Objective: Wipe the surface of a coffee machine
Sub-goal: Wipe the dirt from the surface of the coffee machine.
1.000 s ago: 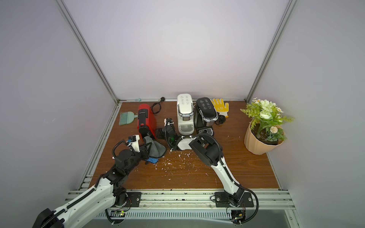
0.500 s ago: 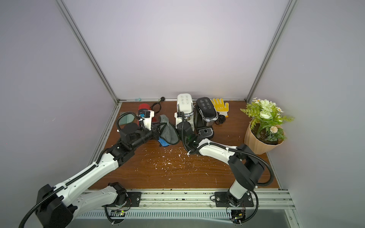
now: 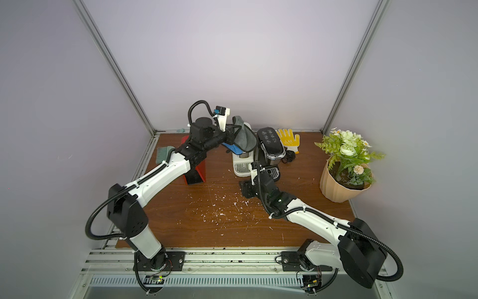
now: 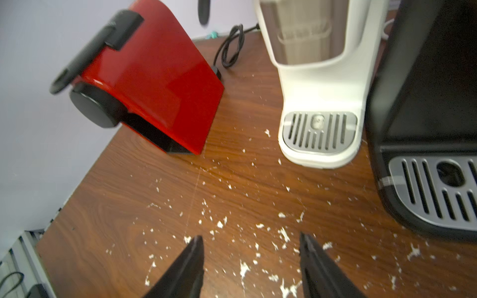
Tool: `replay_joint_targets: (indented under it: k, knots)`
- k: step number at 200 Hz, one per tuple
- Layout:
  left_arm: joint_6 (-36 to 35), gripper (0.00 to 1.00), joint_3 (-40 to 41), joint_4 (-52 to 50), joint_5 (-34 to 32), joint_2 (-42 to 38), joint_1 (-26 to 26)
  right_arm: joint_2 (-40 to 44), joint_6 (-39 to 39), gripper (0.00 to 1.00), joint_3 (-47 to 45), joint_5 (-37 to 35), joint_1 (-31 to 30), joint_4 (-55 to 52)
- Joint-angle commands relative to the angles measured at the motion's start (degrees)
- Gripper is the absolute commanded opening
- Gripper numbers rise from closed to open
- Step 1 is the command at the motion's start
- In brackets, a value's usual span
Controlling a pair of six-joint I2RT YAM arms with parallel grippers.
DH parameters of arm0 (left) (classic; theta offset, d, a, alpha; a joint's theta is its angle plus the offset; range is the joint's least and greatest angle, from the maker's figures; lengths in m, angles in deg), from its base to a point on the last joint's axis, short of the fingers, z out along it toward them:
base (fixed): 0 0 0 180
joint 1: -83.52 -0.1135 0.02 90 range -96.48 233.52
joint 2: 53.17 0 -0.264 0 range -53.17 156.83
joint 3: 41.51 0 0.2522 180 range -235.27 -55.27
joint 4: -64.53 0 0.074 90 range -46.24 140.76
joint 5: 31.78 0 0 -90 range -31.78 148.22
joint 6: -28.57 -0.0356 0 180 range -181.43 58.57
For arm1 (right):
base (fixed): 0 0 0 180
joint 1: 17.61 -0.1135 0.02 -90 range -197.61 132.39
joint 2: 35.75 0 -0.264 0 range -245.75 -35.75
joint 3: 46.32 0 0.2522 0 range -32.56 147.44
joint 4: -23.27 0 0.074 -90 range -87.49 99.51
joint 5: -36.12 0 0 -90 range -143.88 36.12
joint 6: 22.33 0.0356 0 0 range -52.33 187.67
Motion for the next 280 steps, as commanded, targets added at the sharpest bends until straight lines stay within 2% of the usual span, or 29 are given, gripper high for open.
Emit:
replay_joint_targets:
  k: [1, 18, 44, 59, 112, 156, 214, 245, 255, 280]
  knots:
    - [0.5, 0.0, -8.54, -4.54, 0.81, 6.15, 1.09, 3.59, -0.92, 0.62, -2.78, -0.42, 0.32, -0.02]
    - [0.12, 0.0, -17.62, -10.79, -1.6, 14.14, 1.42, 4.66, -0.84, 0.62, -5.45, -0.99, 0.32, 0.75]
    - [-4.36, 0.0, -40.21, -27.78, -6.52, 28.39, 1.5, 5.51, -1.81, 0.62, -8.38, -2.64, 0.45, 1.83]
    - [-5.38, 0.0, -45.49, -31.4, -8.87, 32.74, 1.51, 5.73, -2.69, 0.62, -9.45, -3.6, 0.5, 2.28]
    - [-5.27, 0.0, -43.22, -29.52, -18.69, 34.56, 0.04, 4.96, -5.82, 0.62, -13.64, -7.38, 0.77, 7.87]
    - [-2.74, 0.0, -43.22, -27.73, -18.45, 34.12, -3.77, 1.5, -10.0, 0.62, -14.19, -7.99, 0.76, 8.84]
    - [-3.77, 0.0, -41.24, -27.83, -20.89, 31.42, -4.16, 0.07, -10.89, 0.62, -13.81, -7.65, 0.76, 9.3]
    - [-4.34, 0.0, -40.13, -29.51, -14.16, 28.2, -3.93, 0.06, -10.85, 0.62, -13.81, -7.63, 0.71, 9.34]
    - [-4.11, 0.0, -37.77, -29.32, -12.06, 26.41, -3.31, 0.07, -10.85, 0.62, -13.68, -7.68, 0.74, 9.12]
    - [-4.14, 0.0, -28.73, -28.38, -12.02, 20.85, -0.17, 0.71, -10.81, 0.62, -13.66, -7.69, 0.73, 8.81]
